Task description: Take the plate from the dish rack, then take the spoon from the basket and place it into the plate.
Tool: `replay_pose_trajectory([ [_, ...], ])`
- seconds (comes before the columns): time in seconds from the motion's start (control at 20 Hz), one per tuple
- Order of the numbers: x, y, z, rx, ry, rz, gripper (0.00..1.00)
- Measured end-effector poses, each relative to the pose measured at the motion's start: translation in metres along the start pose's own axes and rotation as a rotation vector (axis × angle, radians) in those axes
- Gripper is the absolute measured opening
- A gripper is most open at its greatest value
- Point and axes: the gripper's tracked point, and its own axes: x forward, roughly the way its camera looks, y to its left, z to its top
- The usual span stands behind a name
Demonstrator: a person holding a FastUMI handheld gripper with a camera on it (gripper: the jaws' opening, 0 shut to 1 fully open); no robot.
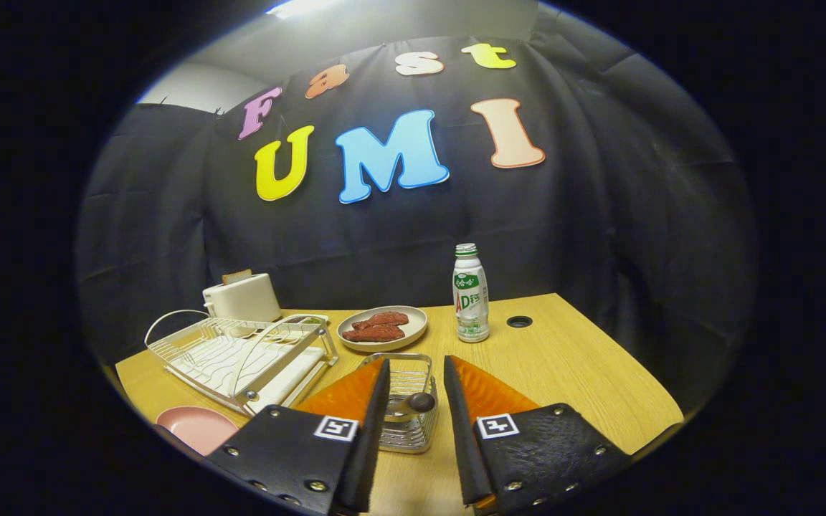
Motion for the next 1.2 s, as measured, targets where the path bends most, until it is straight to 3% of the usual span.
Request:
replay_pose_trajectory([
  [0.1, 0.002, 0.006, -0.007, 0.015, 0.021, 0.041, 0.39],
  [0.2, 0.015, 0.007, -0.019, 0.001, 0.029, 0.064, 0.40],
  [0.3, 0.003, 0.005, -0.001, -0.019, -0.001, 0.017, 0.14],
  [0.4, 0.002, 0.011, 0.001, -0.032, 0.000, 0.019, 0.08],
  [0.5, 0.002, 0.020, 0.003, -0.018, 0.021, 0.056, 0.08],
  [0.9, -0.002, 0.016, 0.028, -0.003, 0.055, 0.017, 0.04],
  [1.2, -0.010, 0.025, 0.074, -0.042, 0.035, 0.007, 0.03],
])
